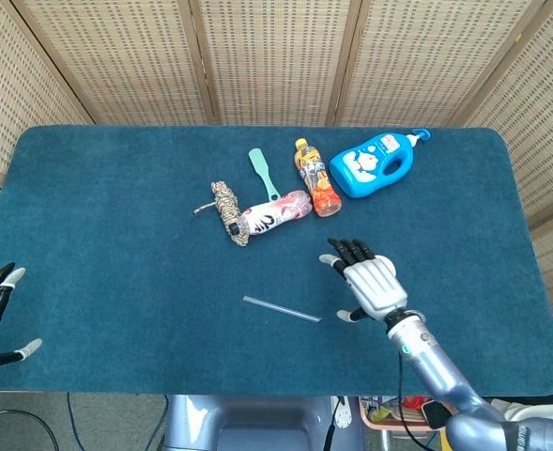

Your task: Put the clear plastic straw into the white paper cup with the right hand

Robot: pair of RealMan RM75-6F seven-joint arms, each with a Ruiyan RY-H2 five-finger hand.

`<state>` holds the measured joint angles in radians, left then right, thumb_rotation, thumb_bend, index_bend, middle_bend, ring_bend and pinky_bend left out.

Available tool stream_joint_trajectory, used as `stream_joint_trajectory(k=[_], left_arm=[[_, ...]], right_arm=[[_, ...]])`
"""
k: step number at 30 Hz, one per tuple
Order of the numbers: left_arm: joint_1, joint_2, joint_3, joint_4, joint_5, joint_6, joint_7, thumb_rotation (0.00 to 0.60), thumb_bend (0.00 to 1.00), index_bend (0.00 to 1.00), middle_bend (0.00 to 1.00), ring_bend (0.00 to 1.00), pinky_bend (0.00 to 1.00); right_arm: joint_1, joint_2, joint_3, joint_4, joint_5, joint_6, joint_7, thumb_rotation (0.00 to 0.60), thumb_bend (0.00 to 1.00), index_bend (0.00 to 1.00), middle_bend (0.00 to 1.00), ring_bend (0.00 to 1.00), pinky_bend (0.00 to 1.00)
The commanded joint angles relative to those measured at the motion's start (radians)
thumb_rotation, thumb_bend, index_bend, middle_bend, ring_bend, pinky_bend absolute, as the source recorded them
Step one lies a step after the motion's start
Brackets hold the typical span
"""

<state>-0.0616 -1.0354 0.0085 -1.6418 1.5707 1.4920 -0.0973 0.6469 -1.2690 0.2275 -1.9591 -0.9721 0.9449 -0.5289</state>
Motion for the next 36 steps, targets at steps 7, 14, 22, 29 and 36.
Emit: stream_joint_trajectory(k=[7, 14, 22, 29, 36], left_arm=[[-0.008, 0.004, -0.007, 0.003, -0.020, -0.015, -0.012, 0.600, 0.12, 0.00, 0.00, 0.00, 0.00], [-0.014, 0.002, -0.009, 0.002, -0.030, -0.029, -0.005, 0.600, 0.12, 0.00, 0.00, 0.00, 0.00], [-0.021, 0.001, -0.011, 0.001, -0.039, -0.043, -0.003, 0.600, 0.12, 0.00, 0.00, 0.00, 0.00], [-0.022, -0.001, -0.009, 0.000, -0.038, -0.044, 0.003, 0.600, 0.12, 0.00, 0.00, 0.00, 0.00], [-0.021, 0.001, -0.009, 0.001, -0.036, -0.041, -0.004, 0.600, 0.12, 0.00, 0.00, 0.00, 0.00]], right_arm=[[0.263, -0.257, -0.021, 0.125, 0.419, 0.019, -0.260, 0.600, 0.21, 0.27, 0.00, 0.00, 0.00], [0.337, -0.330, -0.019, 0.179, 0.528, 0.035, -0.279, 0.600, 0.36, 0.27, 0.00, 0.00, 0.00], [0.390, -0.366, -0.042, 0.217, 0.582, 0.041, -0.295, 0.600, 0.57, 0.27, 0.00, 0.00, 0.00], [0.408, -0.397, -0.073, 0.241, 0.566, 0.052, -0.294, 0.600, 0.71, 0.28, 0.00, 0.00, 0.00], [0.419, -0.419, -0.095, 0.260, 0.573, 0.064, -0.297, 0.600, 0.72, 0.29, 0.00, 0.00, 0.00]])
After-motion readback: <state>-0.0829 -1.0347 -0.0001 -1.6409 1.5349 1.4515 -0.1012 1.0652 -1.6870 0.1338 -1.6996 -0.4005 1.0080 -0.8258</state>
